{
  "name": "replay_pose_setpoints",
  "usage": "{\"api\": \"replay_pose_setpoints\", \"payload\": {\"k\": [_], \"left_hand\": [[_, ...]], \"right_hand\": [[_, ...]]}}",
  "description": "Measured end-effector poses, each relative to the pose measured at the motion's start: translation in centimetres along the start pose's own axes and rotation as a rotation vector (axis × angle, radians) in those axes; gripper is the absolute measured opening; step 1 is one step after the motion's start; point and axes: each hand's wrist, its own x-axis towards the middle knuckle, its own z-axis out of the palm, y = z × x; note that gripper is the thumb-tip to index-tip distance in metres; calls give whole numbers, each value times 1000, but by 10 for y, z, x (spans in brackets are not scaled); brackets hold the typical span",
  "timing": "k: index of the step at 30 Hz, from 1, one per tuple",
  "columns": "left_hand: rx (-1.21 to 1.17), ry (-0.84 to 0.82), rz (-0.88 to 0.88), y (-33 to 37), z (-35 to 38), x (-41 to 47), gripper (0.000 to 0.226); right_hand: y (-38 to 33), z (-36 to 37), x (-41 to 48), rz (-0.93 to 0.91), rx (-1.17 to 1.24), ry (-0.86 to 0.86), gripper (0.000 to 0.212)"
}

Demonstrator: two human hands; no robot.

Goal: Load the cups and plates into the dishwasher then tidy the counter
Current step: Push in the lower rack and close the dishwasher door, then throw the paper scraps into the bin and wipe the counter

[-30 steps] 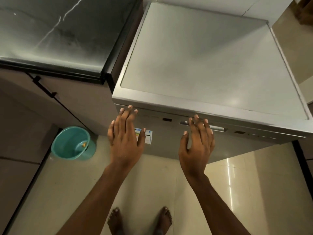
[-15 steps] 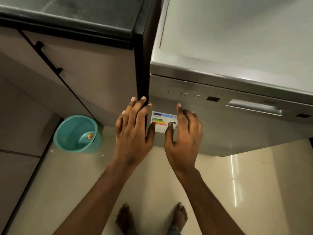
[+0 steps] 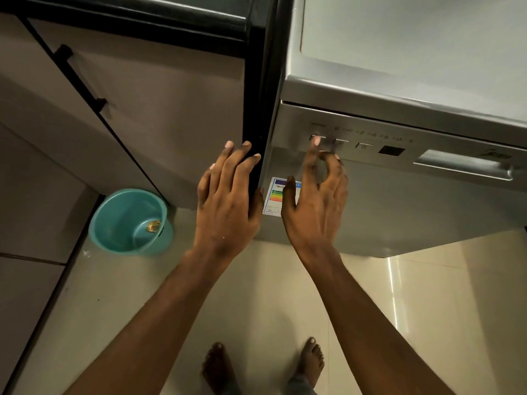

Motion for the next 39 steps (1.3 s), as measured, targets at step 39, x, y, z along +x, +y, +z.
{"api": "replay_pose_setpoints", "payload": {"k": [39], "left_hand": [[188, 102, -190, -45, -383, 67, 47]], "right_hand": [[-250, -229, 91, -296, 530, -85, 27]]}}
